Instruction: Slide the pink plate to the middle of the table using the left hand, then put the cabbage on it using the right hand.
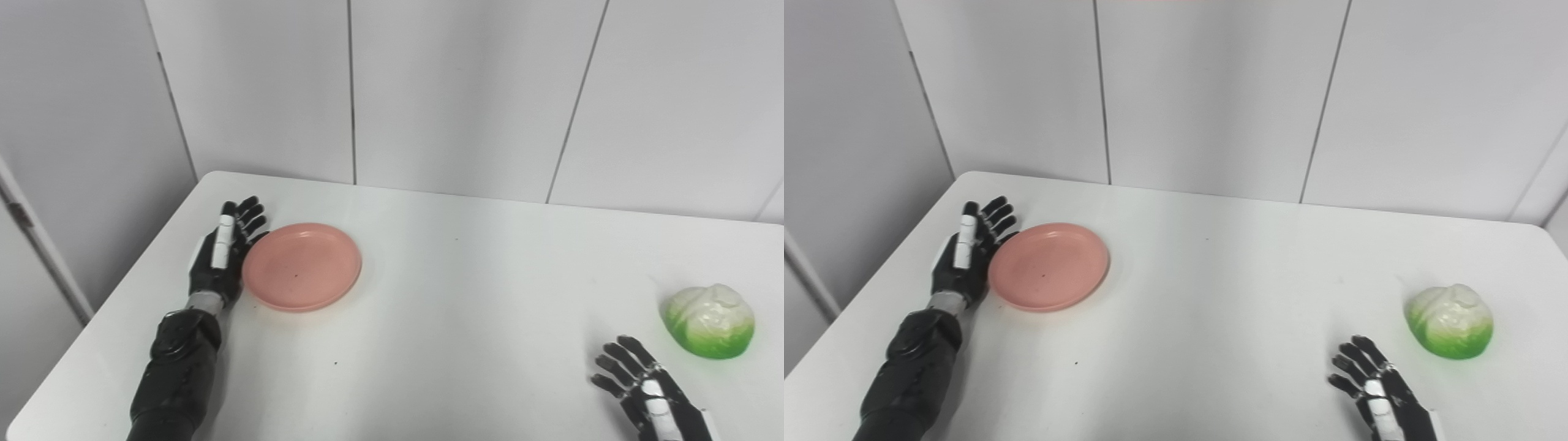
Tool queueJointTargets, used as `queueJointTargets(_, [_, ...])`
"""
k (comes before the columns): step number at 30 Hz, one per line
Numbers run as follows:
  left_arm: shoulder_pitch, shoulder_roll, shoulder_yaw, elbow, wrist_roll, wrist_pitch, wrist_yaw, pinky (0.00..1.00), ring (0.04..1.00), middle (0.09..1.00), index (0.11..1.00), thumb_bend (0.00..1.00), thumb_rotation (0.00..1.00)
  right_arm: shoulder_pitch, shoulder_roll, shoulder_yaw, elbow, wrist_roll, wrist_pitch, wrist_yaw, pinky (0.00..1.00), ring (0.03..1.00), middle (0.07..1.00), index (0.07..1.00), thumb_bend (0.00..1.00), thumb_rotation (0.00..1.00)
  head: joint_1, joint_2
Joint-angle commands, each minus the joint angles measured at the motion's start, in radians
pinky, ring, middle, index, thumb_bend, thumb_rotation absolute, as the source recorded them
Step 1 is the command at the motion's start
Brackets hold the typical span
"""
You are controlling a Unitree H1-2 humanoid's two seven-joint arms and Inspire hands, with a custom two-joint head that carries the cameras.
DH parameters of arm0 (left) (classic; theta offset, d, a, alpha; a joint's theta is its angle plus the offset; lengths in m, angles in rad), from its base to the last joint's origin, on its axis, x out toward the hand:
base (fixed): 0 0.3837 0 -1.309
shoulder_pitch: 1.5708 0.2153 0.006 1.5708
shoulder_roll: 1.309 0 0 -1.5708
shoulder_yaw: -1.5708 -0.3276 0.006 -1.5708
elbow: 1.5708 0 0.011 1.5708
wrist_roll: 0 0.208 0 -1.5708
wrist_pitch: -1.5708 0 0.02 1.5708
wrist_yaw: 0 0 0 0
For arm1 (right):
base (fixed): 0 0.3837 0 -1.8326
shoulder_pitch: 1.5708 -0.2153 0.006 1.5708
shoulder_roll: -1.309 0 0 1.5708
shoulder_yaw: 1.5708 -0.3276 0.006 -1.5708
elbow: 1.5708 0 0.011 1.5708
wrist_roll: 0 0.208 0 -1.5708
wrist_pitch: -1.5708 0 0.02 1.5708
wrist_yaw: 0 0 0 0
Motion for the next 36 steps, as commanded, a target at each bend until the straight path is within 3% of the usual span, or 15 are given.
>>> queueJointTargets(1, [0.012,-0.027,-0.005,-0.011,-0.007,0.065,0.014,0.78,0.886,0.872,0.808,0.87,0.86,0.068,0.027,0.019,-0.055,-0.011,0.017,-0.013,0.75,0.802,0.808,0.802,0.79,0.69,-0.009,0.006])
queueJointTargets(7, [-0.003,-0.047,-0.027,0.004,0.007,0.057,-0.011,0.72,0.863,0.855,0.808,0.88,0.87,0.053,0.046,0.043,-0.065,-0.031,0.04,-0.05,0.74,0.796,0.796,0.798,0.8,0.67,-0.057,0.015])
queueJointTargets(12, [-0.004,-0.081,-0.028,-0.011,-0.026,0.095,-0.012,0.8,0.894,0.873,0.815,0.85,0.88,0.047,0.051,0.066,-0.064,-0.053,0.037,-0.07,0.75,0.8,0.792,0.801,0.79,0.68,-0.065,0.01])
queueJointTargets(24, [-0.012,-0.187,-0.048,-0.082,0.006,0.185,0.107,0.79,0.899,0.878,0.796,0.85,0.92,0.04,0.05,0.09,-0.059,-0.059,0.036,-0.093,0.75,0.799,0.788,0.799,0.77,0.68,-0.09,0.004])
queueJointTargets(36, [0.024,-0.298,-0.119,-0.207,0.104,0.255,0.22,0.84,0.908,0.88,0.779,0.84,0.9,0.037,0.053,0.11,-0.069,-0.072,0.053,-0.114,0.75,0.799,0.787,0.796,0.75,0.67,-0.116,0.012])
